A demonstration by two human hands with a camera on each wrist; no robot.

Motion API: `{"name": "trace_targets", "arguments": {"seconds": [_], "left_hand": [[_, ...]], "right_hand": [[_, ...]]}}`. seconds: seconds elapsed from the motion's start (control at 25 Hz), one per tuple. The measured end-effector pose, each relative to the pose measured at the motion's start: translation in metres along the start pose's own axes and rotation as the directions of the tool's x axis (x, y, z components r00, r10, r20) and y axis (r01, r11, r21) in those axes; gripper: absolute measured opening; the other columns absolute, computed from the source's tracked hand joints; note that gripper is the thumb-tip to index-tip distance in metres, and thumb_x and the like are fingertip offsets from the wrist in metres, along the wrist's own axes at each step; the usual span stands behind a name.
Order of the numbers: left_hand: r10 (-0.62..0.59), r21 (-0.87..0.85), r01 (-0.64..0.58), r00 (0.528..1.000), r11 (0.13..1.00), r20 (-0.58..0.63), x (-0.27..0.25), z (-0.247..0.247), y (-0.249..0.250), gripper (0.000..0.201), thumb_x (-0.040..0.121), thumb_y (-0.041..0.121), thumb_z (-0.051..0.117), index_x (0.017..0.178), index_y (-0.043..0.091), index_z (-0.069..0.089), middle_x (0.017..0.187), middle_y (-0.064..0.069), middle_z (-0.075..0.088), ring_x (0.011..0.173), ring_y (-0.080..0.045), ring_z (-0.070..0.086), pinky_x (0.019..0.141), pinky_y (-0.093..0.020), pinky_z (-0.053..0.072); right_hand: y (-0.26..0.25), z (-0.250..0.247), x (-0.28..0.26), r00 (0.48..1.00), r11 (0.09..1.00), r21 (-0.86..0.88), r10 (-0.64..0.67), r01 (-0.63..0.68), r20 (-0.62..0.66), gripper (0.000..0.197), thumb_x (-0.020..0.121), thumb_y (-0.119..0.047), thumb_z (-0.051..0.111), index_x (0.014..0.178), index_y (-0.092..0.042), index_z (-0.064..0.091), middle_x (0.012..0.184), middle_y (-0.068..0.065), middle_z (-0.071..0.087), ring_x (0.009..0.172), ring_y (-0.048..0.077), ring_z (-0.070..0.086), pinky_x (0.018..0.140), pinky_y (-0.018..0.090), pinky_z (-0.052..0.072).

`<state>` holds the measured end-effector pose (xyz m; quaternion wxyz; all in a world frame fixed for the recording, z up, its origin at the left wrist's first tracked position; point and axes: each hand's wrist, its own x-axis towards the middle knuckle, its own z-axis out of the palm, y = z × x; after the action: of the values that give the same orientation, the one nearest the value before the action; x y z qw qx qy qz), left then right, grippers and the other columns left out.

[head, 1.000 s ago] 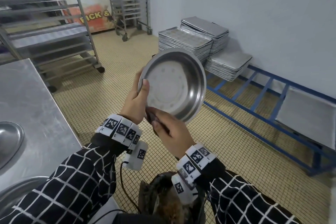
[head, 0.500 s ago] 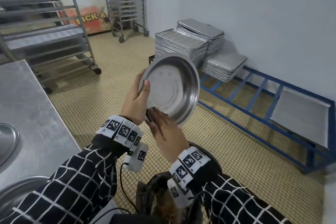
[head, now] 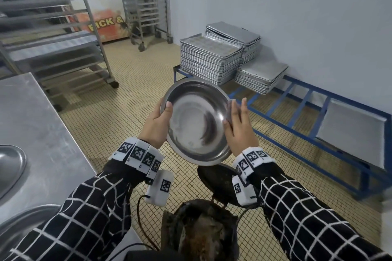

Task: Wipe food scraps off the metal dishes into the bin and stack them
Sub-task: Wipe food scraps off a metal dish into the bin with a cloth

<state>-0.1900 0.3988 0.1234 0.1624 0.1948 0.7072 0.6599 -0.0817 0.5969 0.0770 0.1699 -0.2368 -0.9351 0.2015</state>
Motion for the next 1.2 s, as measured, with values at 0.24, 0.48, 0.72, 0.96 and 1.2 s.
{"name": "trace_targets", "arguments": {"seconds": [0.24, 0.48, 0.72, 0.96, 1.2], "left_hand": [[-0.087, -0.069, 0.089, 0.996, 0.994, 0.032, -0.001, -0.009, -0.001, 0.028, 0.097, 0.033, 0.05, 0.122, 0.025, 0.058, 0.091, 0.0, 0.072, 0.083, -0.026, 0.068, 0.077, -0.037, 0.055], [0.153, 0.046, -0.154, 0.988, 0.987, 0.02, -0.014, -0.001, -0.012, 0.07, 0.089, 0.018, 0.062, 0.145, 0.026, 0.02, 0.122, 0.007, 0.053, 0.095, 0.002, 0.064, 0.075, -0.021, 0.056], [0.106, 0.072, -0.101, 0.993, 0.992, -0.057, -0.025, 0.018, -0.018, 0.041, 0.09, 0.011, 0.057, 0.129, 0.013, 0.045, 0.105, 0.009, 0.057, 0.097, -0.003, 0.055, 0.068, -0.008, 0.046], [0.043, -0.048, -0.053, 0.984, 0.997, -0.171, -0.008, 0.001, -0.021, 0.038, 0.093, 0.009, 0.046, 0.126, 0.029, 0.046, 0.102, 0.004, 0.059, 0.095, -0.018, 0.058, 0.076, -0.031, 0.049], [0.031, 0.065, -0.024, 0.995, 0.998, -0.099, -0.005, -0.001, -0.027, 0.037, 0.1, 0.031, 0.043, 0.137, 0.027, 0.043, 0.113, 0.005, 0.063, 0.105, -0.015, 0.06, 0.093, -0.042, 0.05]], "right_hand": [[0.005, -0.017, 0.011, 0.974, 0.876, 0.431, 0.223, -0.215, 0.033, 0.024, 0.092, -0.033, 0.06, 0.1, -0.011, 0.055, 0.085, -0.001, 0.062, 0.079, 0.016, 0.062, 0.059, 0.021, 0.042], [-0.009, -0.015, 0.0, 0.904, 0.735, 0.61, 0.422, -0.295, -0.072, 0.031, 0.092, -0.023, 0.059, 0.07, -0.021, 0.038, 0.074, -0.002, 0.052, 0.072, 0.018, 0.054, 0.067, 0.032, 0.048], [-0.027, -0.008, -0.01, 0.904, 0.65, 0.718, 0.421, -0.249, -0.068, 0.015, 0.097, -0.03, 0.049, 0.097, -0.015, 0.049, 0.085, -0.004, 0.058, 0.079, 0.014, 0.059, 0.069, 0.027, 0.051], [-0.013, -0.003, -0.021, 0.938, 0.822, 0.48, 0.346, -0.307, 0.007, 0.025, 0.1, -0.034, 0.04, 0.107, -0.013, 0.051, 0.08, -0.011, 0.054, 0.072, 0.0, 0.054, 0.053, 0.011, 0.037], [-0.045, 0.012, -0.038, 0.995, 0.907, 0.42, -0.019, -0.026, 0.102, 0.039, 0.095, -0.034, 0.051, 0.13, -0.018, 0.047, 0.119, -0.005, 0.054, 0.102, 0.008, 0.058, 0.083, 0.022, 0.053]]}}
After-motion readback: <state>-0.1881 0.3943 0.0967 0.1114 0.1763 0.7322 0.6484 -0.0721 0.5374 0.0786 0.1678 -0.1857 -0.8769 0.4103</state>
